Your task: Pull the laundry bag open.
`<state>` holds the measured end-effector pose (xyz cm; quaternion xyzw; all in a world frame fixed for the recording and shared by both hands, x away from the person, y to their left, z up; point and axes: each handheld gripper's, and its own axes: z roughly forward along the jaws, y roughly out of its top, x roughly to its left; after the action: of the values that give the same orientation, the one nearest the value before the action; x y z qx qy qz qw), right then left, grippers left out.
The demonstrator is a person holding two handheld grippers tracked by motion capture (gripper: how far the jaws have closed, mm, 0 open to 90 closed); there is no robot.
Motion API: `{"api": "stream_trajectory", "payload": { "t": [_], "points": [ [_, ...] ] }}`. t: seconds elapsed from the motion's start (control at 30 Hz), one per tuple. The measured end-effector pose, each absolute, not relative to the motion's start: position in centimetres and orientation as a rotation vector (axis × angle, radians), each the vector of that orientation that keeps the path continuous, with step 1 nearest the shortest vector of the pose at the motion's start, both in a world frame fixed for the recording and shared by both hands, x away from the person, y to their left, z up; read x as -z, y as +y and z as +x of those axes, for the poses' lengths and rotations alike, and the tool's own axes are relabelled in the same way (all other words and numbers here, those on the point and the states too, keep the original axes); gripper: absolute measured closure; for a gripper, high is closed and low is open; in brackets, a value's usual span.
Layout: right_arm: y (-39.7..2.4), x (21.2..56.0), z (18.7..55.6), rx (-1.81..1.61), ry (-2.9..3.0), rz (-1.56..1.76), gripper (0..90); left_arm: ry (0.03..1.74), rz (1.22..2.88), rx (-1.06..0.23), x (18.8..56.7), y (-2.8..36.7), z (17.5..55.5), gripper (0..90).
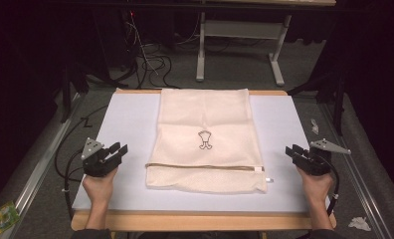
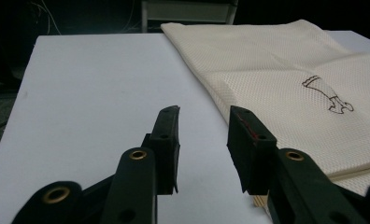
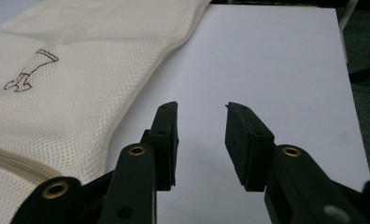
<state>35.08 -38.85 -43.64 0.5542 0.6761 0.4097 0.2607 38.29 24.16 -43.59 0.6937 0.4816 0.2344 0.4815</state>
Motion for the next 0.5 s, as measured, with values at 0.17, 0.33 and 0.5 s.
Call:
{"api": "stream_trajectory", "payload": {
  "t": [0.17, 0.33, 0.5],
  "points": [
    [-38.8, 44.1, 35.5, -1.097, 1.824, 1.525, 64.9, 1.193, 1.700, -0.571, 44.2, 24.1, 39.0, 63.0],
    [-38.9, 44.5, 35.8, -1.073, 1.820, 1.538, 64.4, 1.212, 1.716, -0.569, 44.9, 23.7, 39.6, 62.3],
    [-39.2, 45.3, 36.0, -1.066, 1.806, 1.564, 63.9, 1.232, 1.733, -0.563, 45.5, 23.4, 40.2, 61.7]
  ]
}}
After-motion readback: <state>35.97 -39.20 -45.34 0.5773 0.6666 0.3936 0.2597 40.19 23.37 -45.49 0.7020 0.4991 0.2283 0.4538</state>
